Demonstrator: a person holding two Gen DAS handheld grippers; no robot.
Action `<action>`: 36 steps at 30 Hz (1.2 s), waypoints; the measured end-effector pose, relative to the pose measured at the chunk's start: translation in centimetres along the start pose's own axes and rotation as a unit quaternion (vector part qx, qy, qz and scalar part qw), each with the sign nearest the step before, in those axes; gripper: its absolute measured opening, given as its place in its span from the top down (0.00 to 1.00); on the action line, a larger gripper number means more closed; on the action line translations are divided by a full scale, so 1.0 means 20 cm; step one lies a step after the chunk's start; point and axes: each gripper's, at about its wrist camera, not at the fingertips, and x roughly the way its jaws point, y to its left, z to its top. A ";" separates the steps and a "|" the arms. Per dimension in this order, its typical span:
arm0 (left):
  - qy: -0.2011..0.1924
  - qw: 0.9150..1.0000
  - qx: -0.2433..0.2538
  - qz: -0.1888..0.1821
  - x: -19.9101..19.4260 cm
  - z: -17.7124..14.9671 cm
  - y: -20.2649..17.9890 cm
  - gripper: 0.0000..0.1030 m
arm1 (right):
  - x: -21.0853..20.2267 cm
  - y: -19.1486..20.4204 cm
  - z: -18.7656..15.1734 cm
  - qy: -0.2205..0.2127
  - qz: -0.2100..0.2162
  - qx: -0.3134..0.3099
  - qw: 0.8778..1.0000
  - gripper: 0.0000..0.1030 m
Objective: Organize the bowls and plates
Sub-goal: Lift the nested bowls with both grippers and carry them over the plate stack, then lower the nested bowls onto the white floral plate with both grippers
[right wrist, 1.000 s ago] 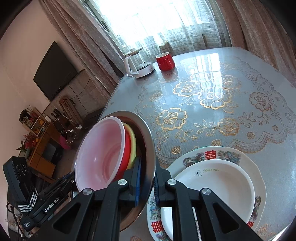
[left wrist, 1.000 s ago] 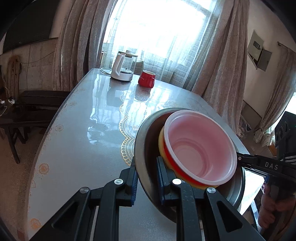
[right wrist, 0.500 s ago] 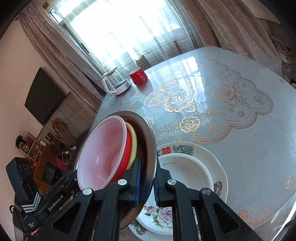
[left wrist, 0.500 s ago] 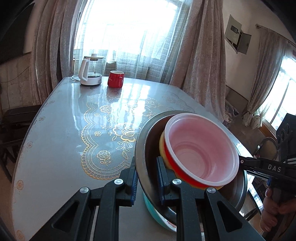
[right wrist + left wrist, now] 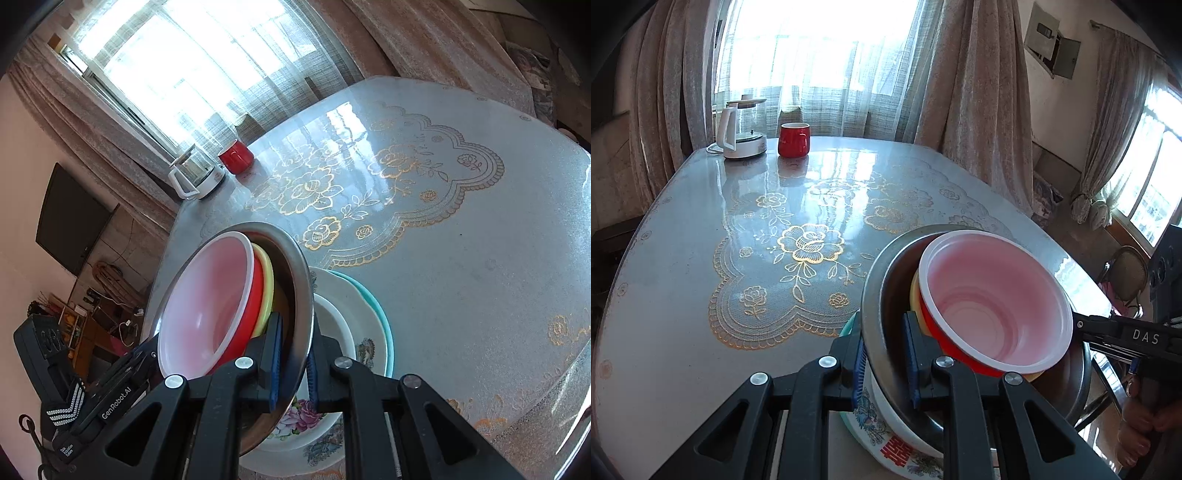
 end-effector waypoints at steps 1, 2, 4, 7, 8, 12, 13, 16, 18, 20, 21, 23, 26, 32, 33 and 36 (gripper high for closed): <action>0.002 1.000 0.002 0.001 0.01 0.00 -0.01 0.82 | 0.00 -0.01 0.00 0.001 0.000 0.003 1.000 0.88; 0.004 1.000 0.002 0.001 0.02 0.00 -0.01 0.82 | 0.00 -0.02 -0.01 0.002 0.000 0.005 1.000 0.88; 0.008 1.000 0.005 0.003 0.03 -0.01 -0.02 0.82 | 0.01 -0.04 -0.02 0.005 0.000 0.009 1.000 0.88; 0.011 1.000 0.008 0.004 0.04 -0.02 -0.02 0.82 | 0.03 -0.06 -0.02 0.011 0.001 0.016 1.000 0.88; 0.013 1.000 0.009 0.005 0.04 -0.03 -0.02 0.82 | 0.03 -0.07 -0.03 0.013 0.001 0.018 1.000 0.88; 0.017 1.000 0.010 0.006 0.06 -0.04 -0.02 0.82 | 0.04 -0.09 -0.04 0.019 0.000 0.023 1.000 0.88; 0.018 1.000 0.010 0.006 0.06 -0.04 -0.02 0.82 | 0.04 -0.09 -0.04 0.019 -0.001 0.023 1.000 0.88; 0.019 1.000 0.011 0.008 0.06 -0.05 -0.02 0.82 | 0.04 -0.10 -0.05 0.022 -0.002 0.026 0.999 0.87; 0.020 1.000 0.012 0.010 0.07 -0.05 -0.02 0.82 | 0.04 -0.10 -0.05 0.024 -0.003 0.025 0.999 0.87; 0.021 1.000 0.013 0.012 0.08 -0.04 -0.02 0.82 | 0.05 -0.09 -0.05 0.025 -0.004 0.024 0.999 0.87; 0.022 1.000 0.013 0.014 0.08 -0.04 -0.02 0.82 | 0.06 -0.09 -0.04 0.026 -0.005 0.024 0.999 0.87; 0.024 0.999 0.014 0.017 0.09 -0.05 -0.01 0.82 | 0.07 -0.09 -0.05 0.029 -0.005 0.027 0.999 0.87; 0.024 0.999 0.016 0.022 0.10 -0.05 -0.01 0.82 | 0.08 -0.10 -0.05 0.034 -0.006 0.029 0.999 0.87; 0.017 0.999 0.022 0.024 0.11 -0.05 -0.01 0.82 | 0.10 -0.10 -0.05 0.039 -0.008 0.031 0.999 0.86; 0.016 0.999 0.022 0.024 0.11 -0.05 -0.01 0.82 | 0.11 -0.10 -0.06 0.038 -0.008 0.032 0.999 0.86; 0.020 0.999 0.023 0.024 0.11 -0.06 -0.02 0.82 | 0.11 -0.12 -0.07 0.041 -0.011 0.034 0.999 0.86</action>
